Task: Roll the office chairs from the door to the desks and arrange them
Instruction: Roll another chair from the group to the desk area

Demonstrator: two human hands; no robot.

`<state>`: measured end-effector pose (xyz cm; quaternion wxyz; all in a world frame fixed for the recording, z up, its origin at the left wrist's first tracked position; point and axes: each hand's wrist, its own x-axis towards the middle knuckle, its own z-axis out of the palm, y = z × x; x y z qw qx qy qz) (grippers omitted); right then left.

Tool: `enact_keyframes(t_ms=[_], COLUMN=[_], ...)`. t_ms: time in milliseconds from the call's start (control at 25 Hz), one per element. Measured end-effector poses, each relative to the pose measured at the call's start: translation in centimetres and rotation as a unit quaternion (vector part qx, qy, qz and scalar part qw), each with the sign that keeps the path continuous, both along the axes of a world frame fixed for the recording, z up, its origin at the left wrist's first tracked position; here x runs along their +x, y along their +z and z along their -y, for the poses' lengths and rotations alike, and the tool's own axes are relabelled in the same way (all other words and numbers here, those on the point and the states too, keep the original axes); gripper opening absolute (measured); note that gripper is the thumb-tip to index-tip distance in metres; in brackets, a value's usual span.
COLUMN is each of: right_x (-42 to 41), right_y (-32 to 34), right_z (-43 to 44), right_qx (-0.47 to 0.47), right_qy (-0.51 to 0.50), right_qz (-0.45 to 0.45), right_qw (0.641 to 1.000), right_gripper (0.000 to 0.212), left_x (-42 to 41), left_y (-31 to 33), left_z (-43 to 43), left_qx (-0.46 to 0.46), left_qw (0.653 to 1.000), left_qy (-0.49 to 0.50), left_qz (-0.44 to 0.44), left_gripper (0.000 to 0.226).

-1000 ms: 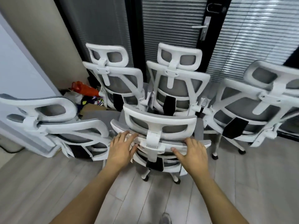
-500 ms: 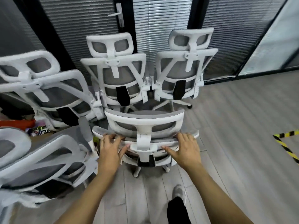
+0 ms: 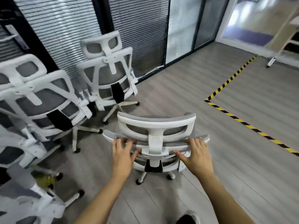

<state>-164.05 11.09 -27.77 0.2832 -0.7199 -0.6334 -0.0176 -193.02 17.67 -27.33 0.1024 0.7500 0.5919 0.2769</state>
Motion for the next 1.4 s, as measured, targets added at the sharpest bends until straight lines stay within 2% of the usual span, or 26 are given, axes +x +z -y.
enact_keyframes(t_ms=[320, 600, 880, 1040, 1200, 1400], right_x=[23.5, 44.2, 66.1, 78.1, 90.3, 108.0], right_y=[-0.9, -1.3, -1.1, -0.5, 0.0, -0.5], right_z=[6.0, 10.6, 12.4, 13.4, 14.1, 15.5], right_qx=[-0.032, -0.007, 0.015, 0.010, 0.010, 0.052], right_qy=[-0.168, -0.277, -0.375, -0.445, -0.497, -0.523], right_qz=[-0.025, -0.064, -0.053, -0.038, -0.106, -0.109], right_qw=[0.985, 0.959, 0.925, 0.895, 0.861, 0.844], right_gripper=[0.057, 0.056, 0.056, 0.064, 0.064, 0.067], left_x=[27.2, 52.0, 78.8, 94.5, 109.8, 129.4], left_y=[0.3, 0.7, -0.1, 0.3, 0.9, 0.7], left_z=[-2.3, -3.8, -6.4, -7.5, -8.2, -7.4], left_qx=[-0.035, -0.075, -0.057, -0.070, -0.077, -0.064], left_qw=[0.988, 0.953, 0.915, 0.890, 0.861, 0.845], left_qy=[-0.148, -0.274, -0.384, -0.439, -0.494, -0.526], left_qz=[0.038, 0.106, 0.105, 0.100, 0.095, 0.075], left_gripper=[0.029, 0.029, 0.032, 0.033, 0.033, 0.033])
